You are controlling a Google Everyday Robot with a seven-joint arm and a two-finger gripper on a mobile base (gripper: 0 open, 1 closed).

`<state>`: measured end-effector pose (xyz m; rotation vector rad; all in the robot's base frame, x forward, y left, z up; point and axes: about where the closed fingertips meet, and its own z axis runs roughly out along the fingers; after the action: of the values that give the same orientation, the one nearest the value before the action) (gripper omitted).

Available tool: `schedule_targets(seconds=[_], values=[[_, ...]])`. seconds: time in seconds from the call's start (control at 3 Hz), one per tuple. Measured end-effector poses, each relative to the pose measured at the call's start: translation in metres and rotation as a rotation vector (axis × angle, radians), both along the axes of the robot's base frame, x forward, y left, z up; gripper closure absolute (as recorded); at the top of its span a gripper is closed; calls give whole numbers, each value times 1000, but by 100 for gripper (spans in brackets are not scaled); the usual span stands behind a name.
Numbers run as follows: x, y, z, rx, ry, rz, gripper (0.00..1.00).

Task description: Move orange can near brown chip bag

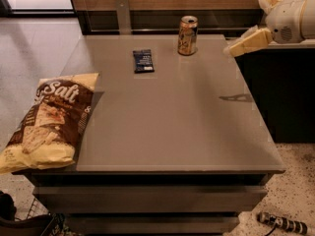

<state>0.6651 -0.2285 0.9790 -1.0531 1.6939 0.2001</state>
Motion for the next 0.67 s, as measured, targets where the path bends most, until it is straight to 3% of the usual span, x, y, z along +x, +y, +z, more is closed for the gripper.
schedule_targets(seconds=[0.33,0.67], values=[[20,10,-3,88,-21,-2,0],[37,24,-6,170,-9,-10,0]])
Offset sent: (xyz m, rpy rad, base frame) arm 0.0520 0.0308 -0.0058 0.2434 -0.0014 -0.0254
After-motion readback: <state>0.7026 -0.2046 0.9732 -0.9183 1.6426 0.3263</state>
